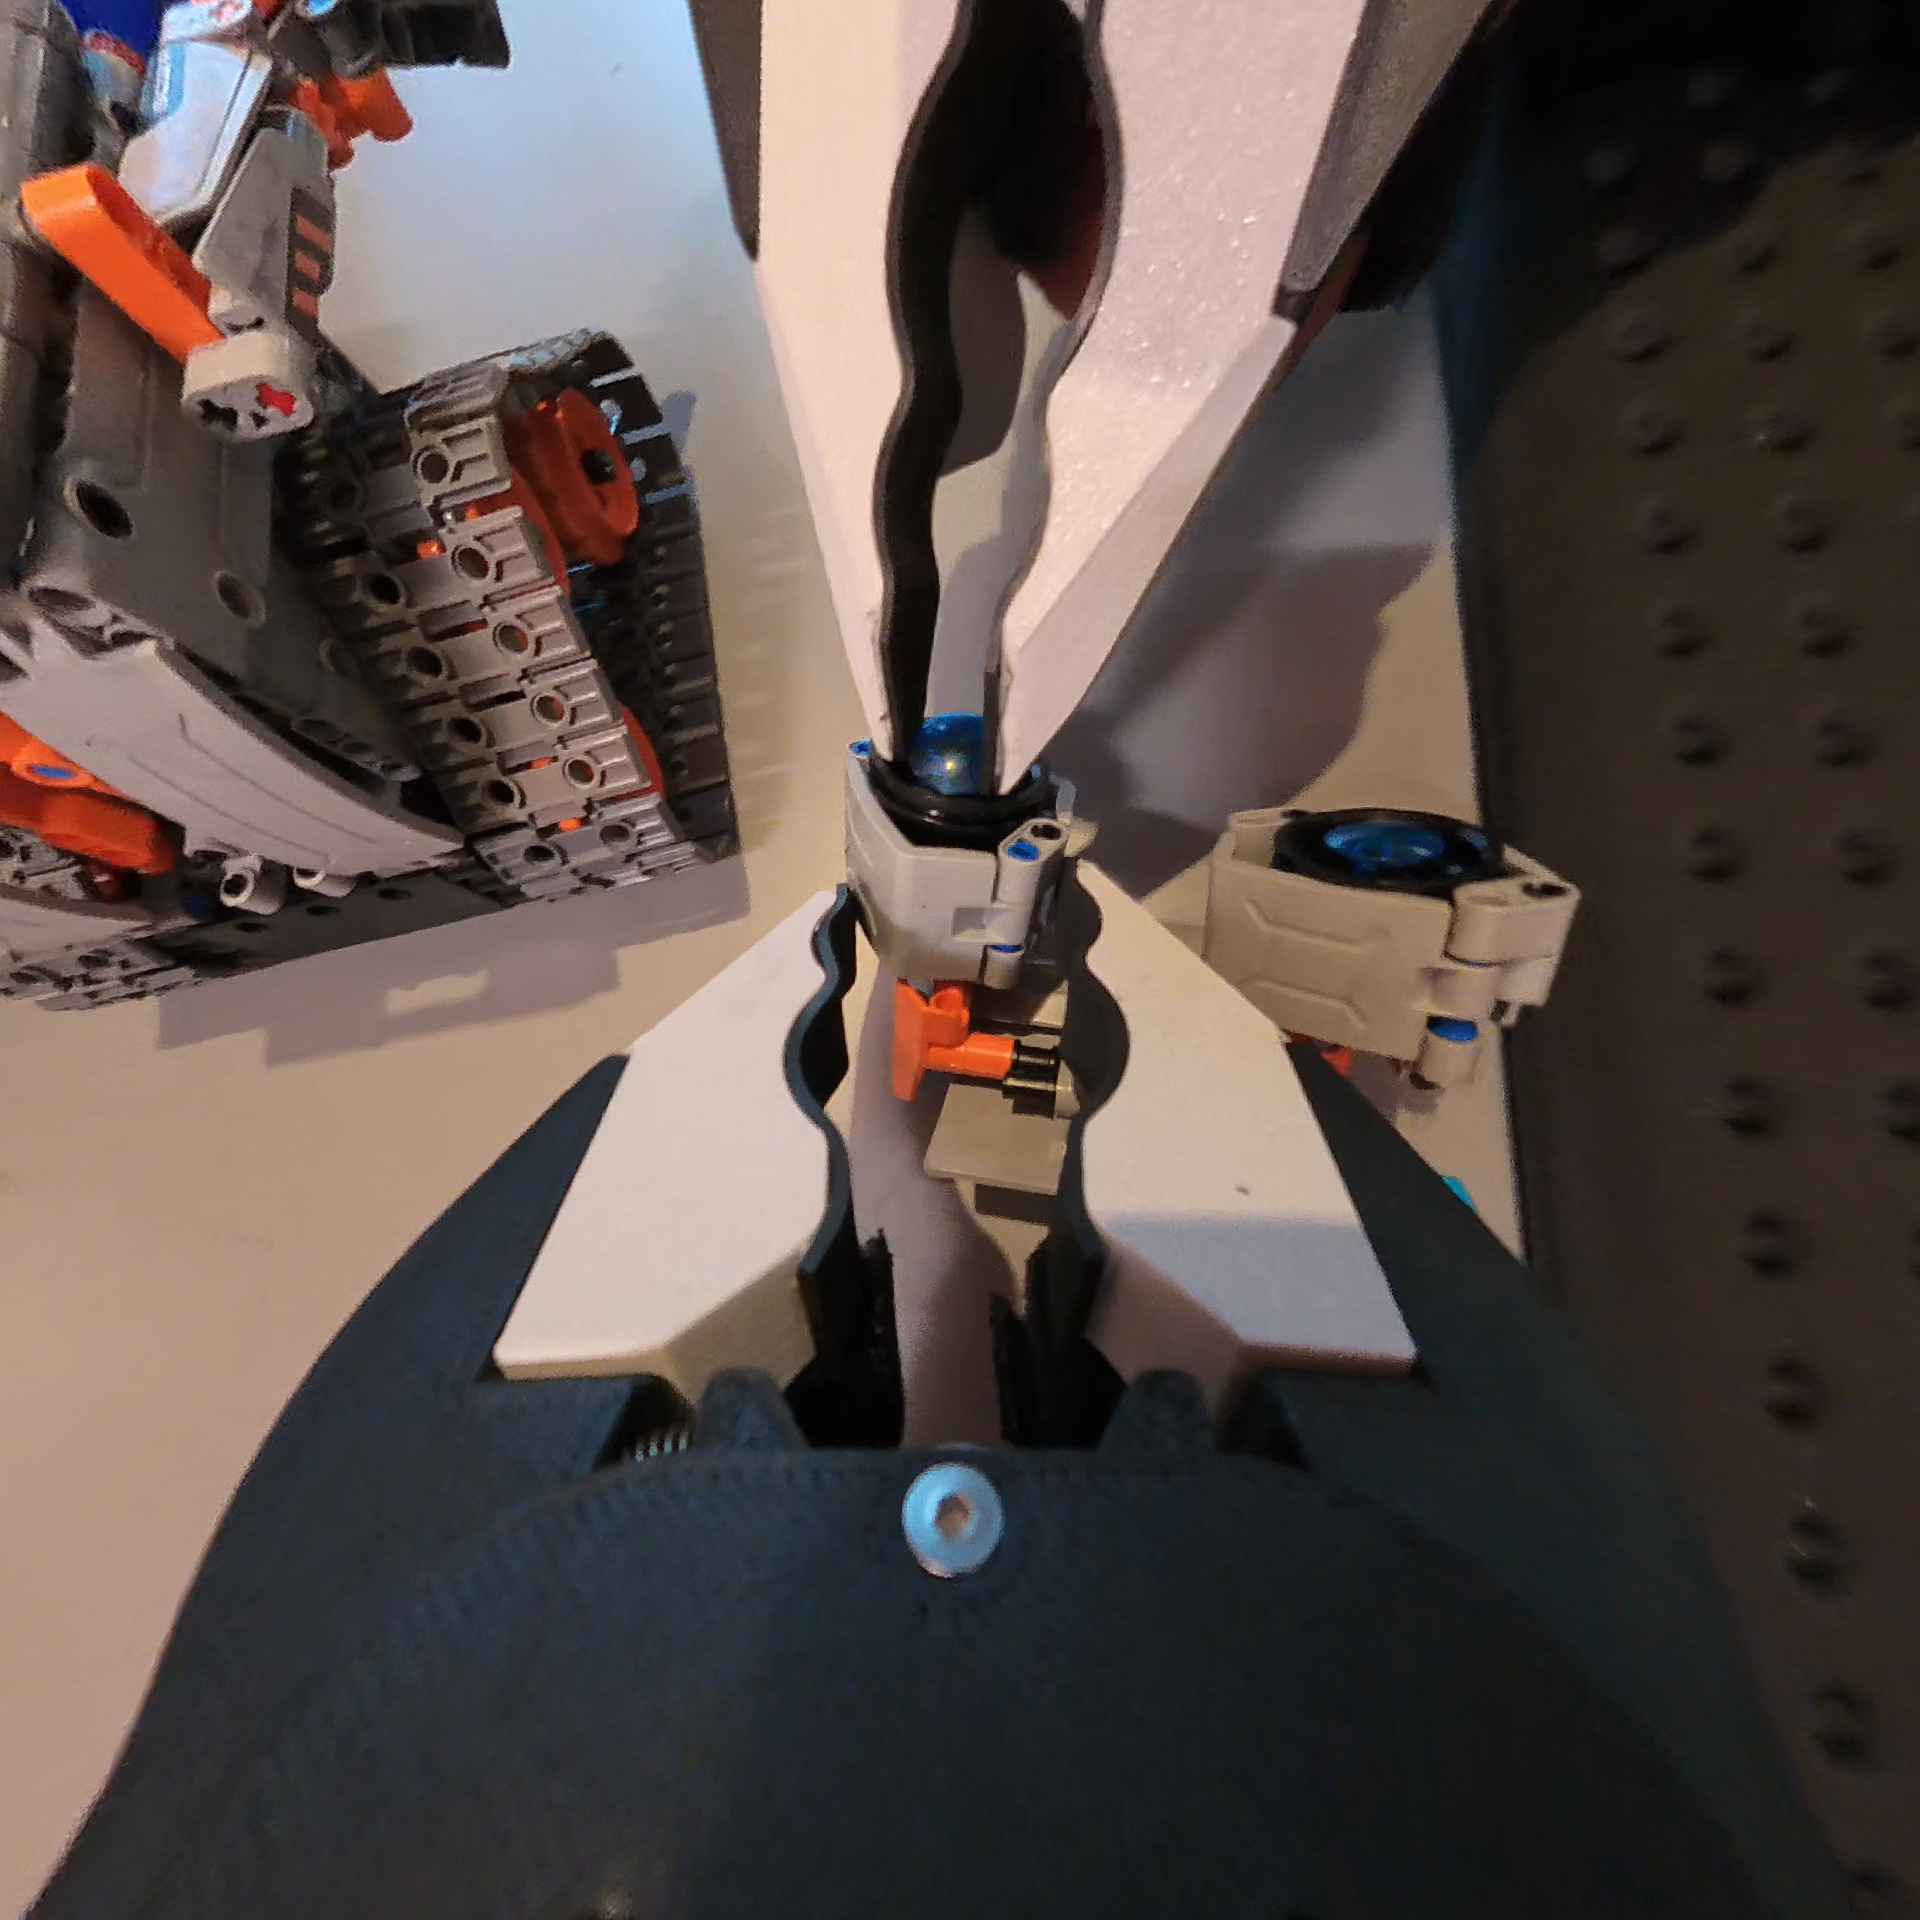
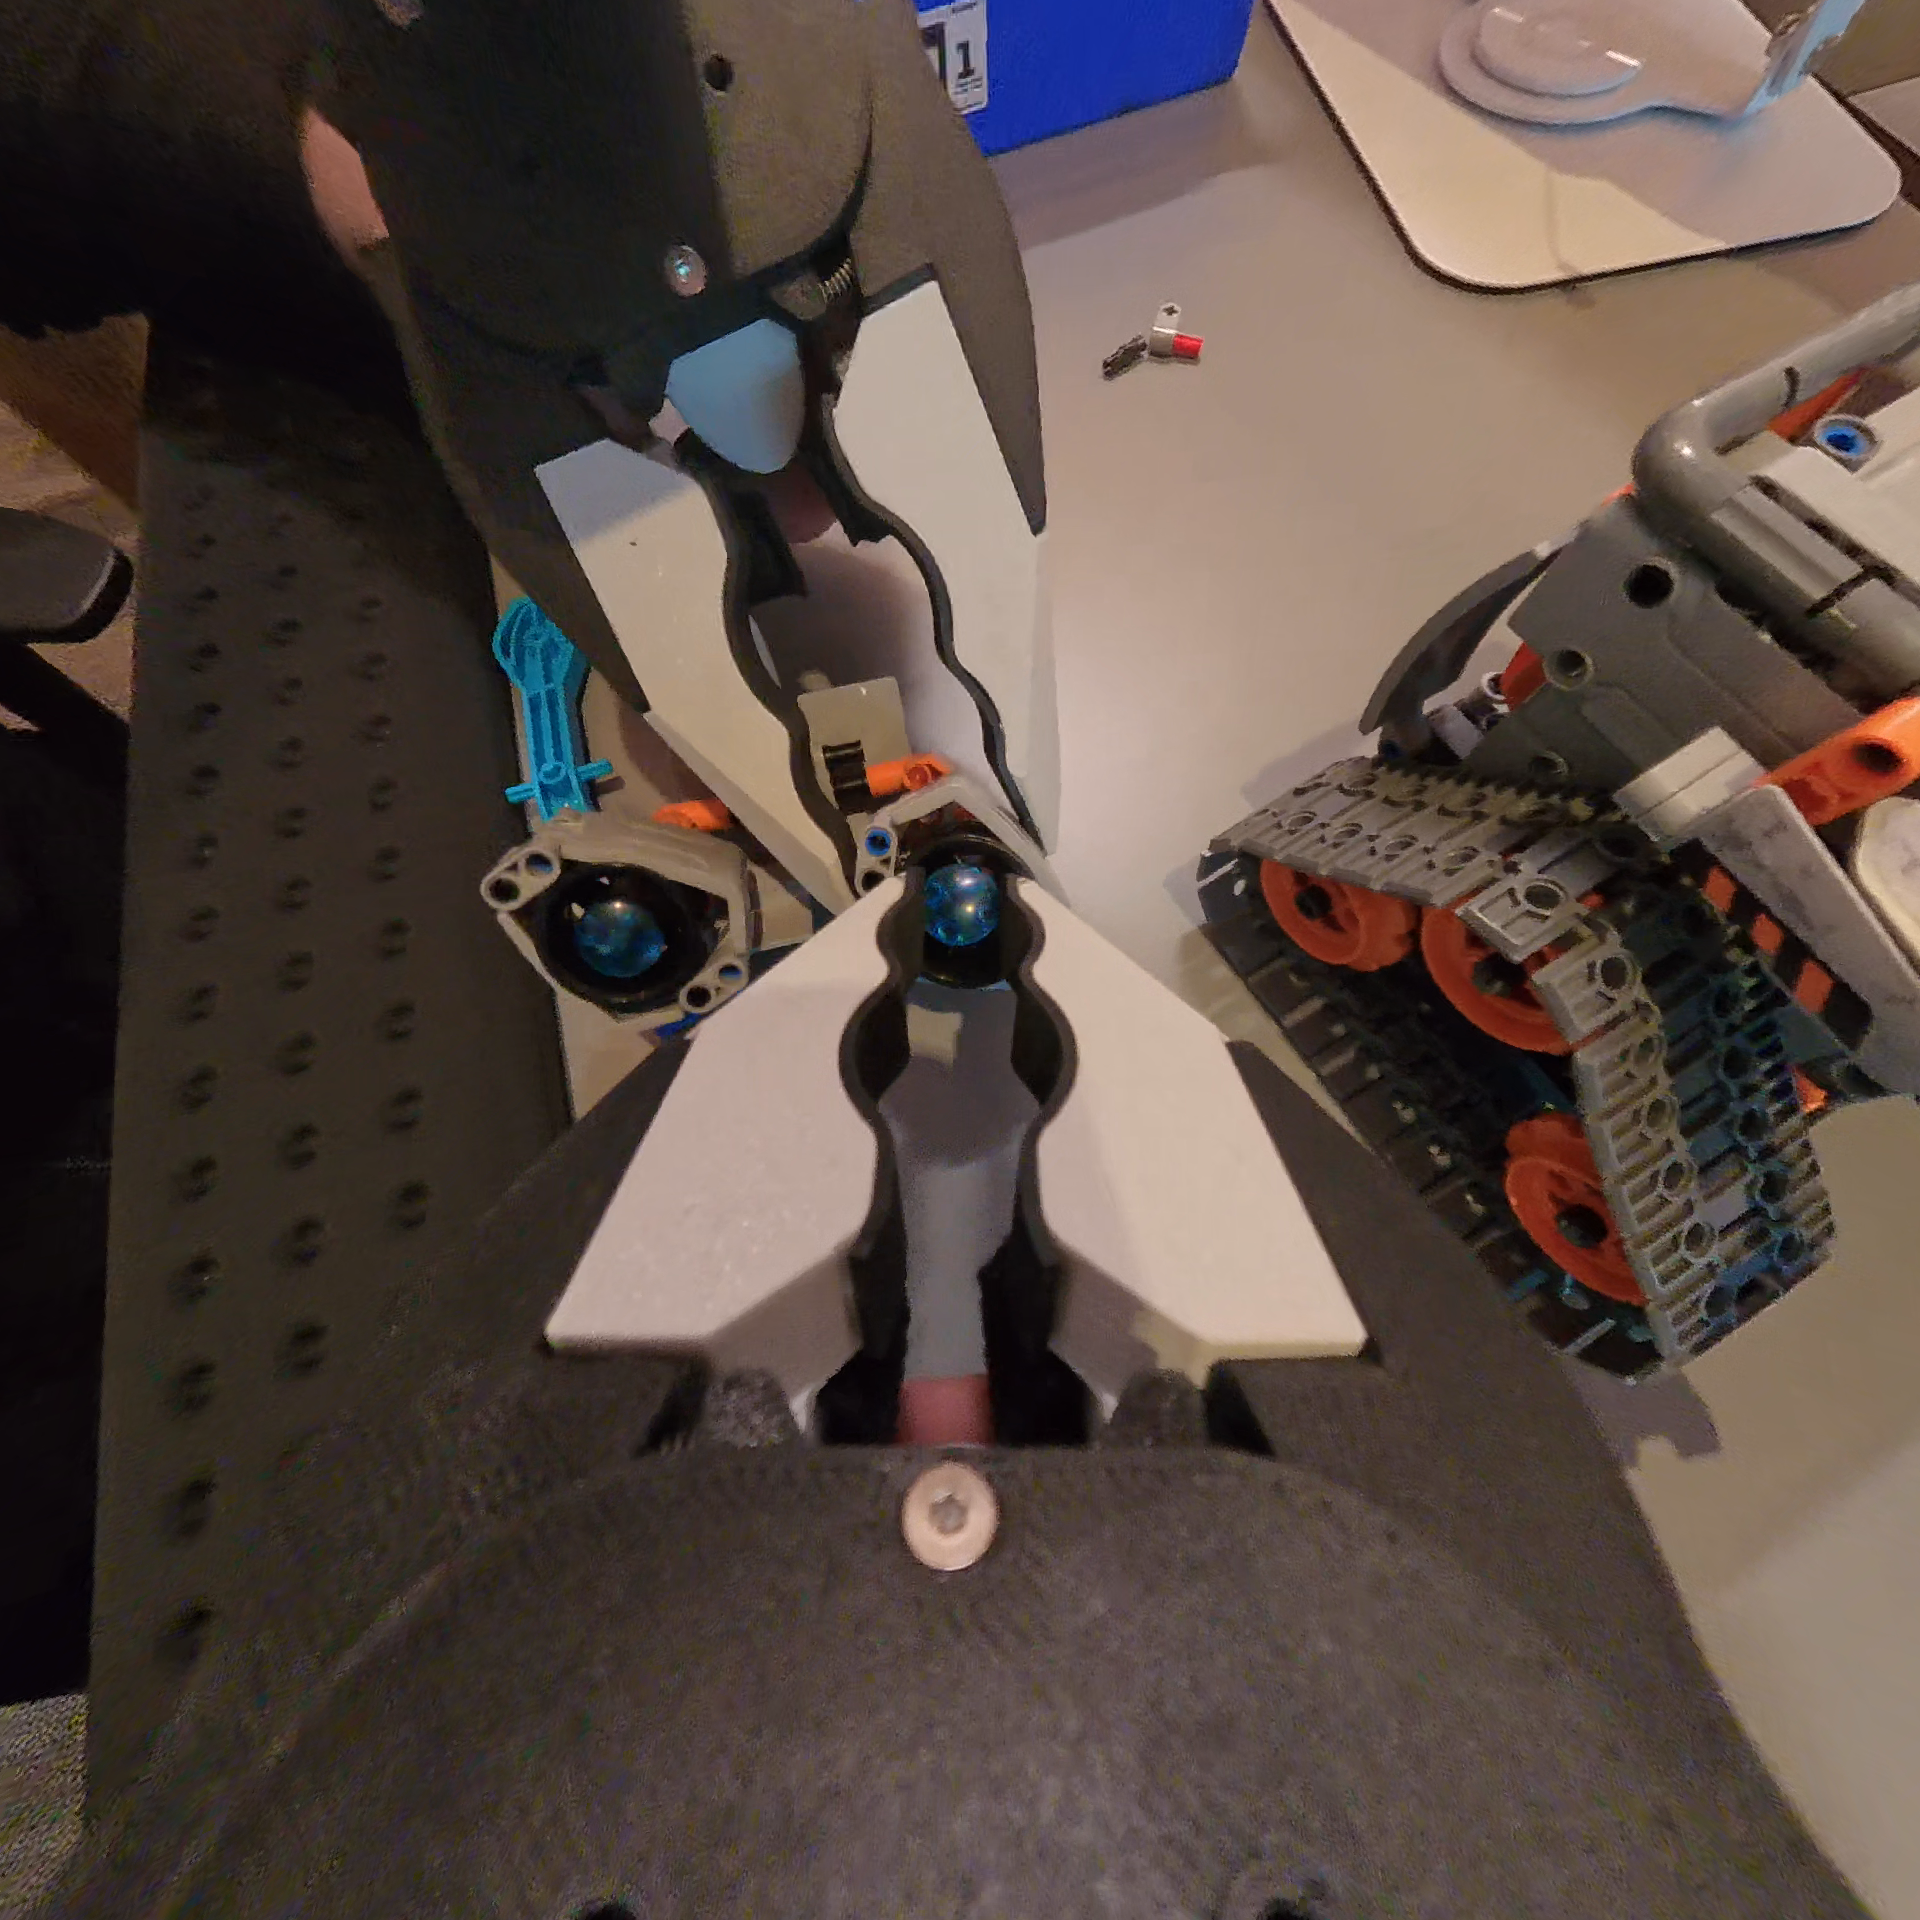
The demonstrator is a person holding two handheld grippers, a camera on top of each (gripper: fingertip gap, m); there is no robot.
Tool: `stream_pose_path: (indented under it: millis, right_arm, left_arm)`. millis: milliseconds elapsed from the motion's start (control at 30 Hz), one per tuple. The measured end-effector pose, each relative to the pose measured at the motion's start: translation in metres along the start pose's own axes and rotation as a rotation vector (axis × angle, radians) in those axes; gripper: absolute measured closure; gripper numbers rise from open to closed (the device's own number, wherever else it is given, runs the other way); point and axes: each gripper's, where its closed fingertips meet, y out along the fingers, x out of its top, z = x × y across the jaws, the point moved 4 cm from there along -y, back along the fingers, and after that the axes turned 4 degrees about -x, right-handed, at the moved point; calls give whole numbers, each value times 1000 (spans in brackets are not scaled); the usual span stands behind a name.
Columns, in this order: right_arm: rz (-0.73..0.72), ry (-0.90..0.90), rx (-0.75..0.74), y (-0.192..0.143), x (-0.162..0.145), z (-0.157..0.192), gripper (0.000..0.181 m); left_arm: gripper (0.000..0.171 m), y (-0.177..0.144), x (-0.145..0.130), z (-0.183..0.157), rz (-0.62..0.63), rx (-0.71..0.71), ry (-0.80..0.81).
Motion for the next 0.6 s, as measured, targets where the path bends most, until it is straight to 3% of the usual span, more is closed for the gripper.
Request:
stream_pose_path:
  millis: [167,600]
  right_arm:
    - [11,-3,19,4,-8,-1,170]
    - [-62,-73,104,2,-18,-3,169]
  left_arm:
    - [137,3,-4,-1,34,17,8]
    - [136,4,-7,-1,-31,-70,-52]
